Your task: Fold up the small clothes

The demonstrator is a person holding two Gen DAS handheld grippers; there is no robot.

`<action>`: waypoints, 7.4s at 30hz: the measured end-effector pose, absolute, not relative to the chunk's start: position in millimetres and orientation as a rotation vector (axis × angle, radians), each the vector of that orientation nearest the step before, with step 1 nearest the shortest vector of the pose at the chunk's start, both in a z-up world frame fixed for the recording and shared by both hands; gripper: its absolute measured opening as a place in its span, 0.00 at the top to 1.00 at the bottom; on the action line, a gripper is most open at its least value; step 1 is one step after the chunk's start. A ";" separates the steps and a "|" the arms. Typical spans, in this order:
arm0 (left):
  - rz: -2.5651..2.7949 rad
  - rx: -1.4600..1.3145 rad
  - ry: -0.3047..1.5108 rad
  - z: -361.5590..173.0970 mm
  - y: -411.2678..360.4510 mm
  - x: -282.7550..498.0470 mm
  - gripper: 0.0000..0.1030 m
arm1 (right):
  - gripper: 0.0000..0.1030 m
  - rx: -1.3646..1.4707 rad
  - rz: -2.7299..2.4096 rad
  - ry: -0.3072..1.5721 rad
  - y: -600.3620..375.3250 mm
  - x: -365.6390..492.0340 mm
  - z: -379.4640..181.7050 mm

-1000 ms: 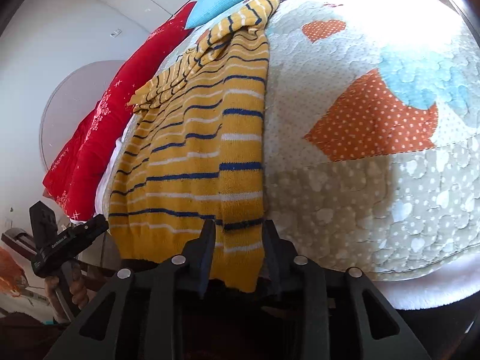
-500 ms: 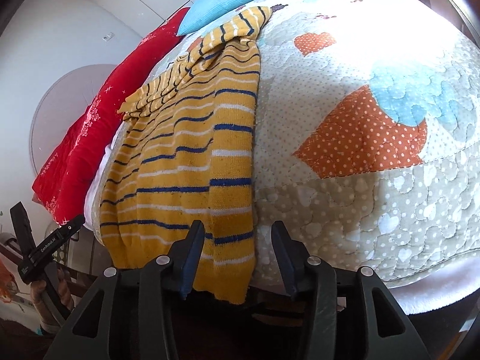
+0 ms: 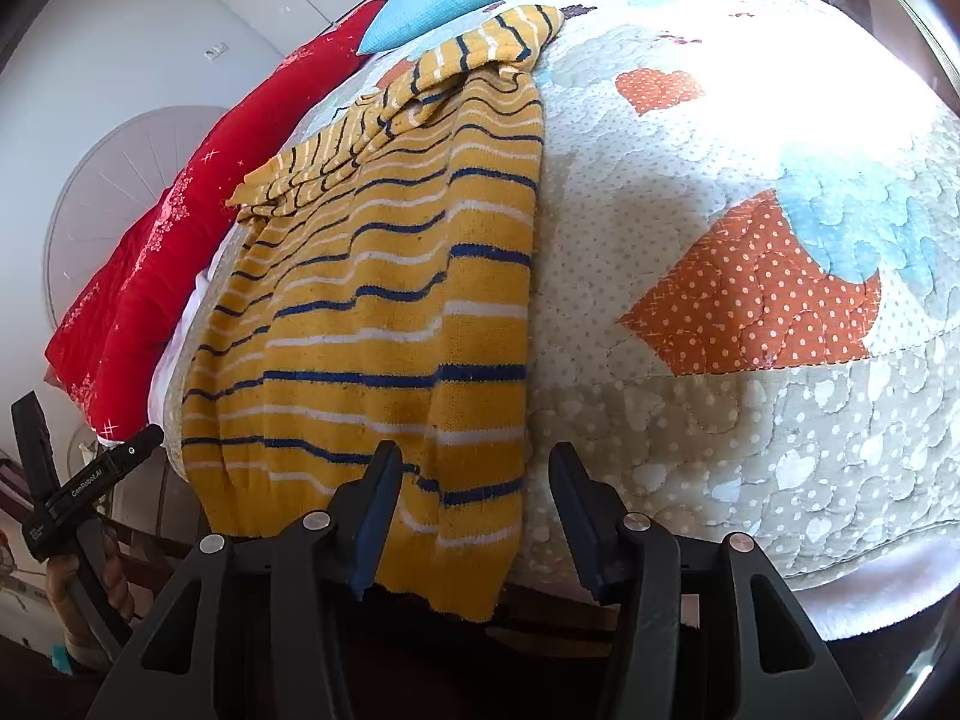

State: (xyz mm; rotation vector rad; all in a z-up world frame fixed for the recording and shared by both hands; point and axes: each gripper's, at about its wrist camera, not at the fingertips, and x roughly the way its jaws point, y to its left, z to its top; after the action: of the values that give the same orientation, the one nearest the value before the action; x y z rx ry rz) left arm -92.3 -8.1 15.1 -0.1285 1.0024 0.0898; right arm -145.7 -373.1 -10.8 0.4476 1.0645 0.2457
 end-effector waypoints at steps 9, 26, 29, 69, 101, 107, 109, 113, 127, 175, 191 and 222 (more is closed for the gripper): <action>0.089 -0.139 1.016 10.4 -10.5 -89.6 0.28 | 0.44 0.484 0.231 1.065 -379.5 -147.1 -15.1; -0.002 -0.351 1.078 -20.6 4.2 -88.9 0.27 | 0.40 0.492 0.244 1.096 -373.7 -150.1 -26.3; -0.027 -0.409 1.092 -26.2 6.5 -88.8 0.27 | 0.39 0.494 0.248 1.105 -372.5 -150.5 -29.7; -0.317 -0.467 0.821 87.9 -11.8 5.5 0.91 | 0.88 0.425 0.444 0.782 -337.5 -56.0 93.6; -0.170 -0.497 0.894 32.7 8.6 283.5 0.29 | 0.39 0.612 0.238 0.891 -396.3 211.2 35.2; -0.246 -0.296 0.827 44.7 -6.4 244.4 0.14 | 0.37 0.271 0.288 0.898 -353.7 193.3 50.9; -0.262 -0.197 0.818 42.0 -17.4 233.2 0.12 | 0.37 0.182 0.255 0.903 -343.5 192.0 46.6; -0.200 -0.027 0.878 19.5 -31.0 239.4 0.12 | 0.55 0.137 0.241 0.929 -337.1 201.2 32.4; -0.207 -0.452 1.086 -39.4 11.7 314.6 0.81 | 0.92 0.312 0.123 1.002 -374.6 255.3 0.4; 0.078 -0.227 0.731 71.6 -6.8 11.6 0.04 | 0.50 0.114 0.100 0.866 -333.3 23.5 51.5; 0.328 -0.196 0.840 43.2 36.7 -35.8 0.04 | 0.45 -0.088 0.289 0.932 -222.7 15.6 24.4; 0.397 -0.282 0.903 12.0 99.5 -43.6 0.04 | 0.33 -0.514 0.310 0.881 -44.4 59.8 -11.8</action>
State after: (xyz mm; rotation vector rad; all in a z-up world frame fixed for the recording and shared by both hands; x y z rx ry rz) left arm -43.6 99.5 12.0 -0.2825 0.9031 0.3970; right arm 59.8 -44.4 -11.8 -0.5135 0.8807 0.3105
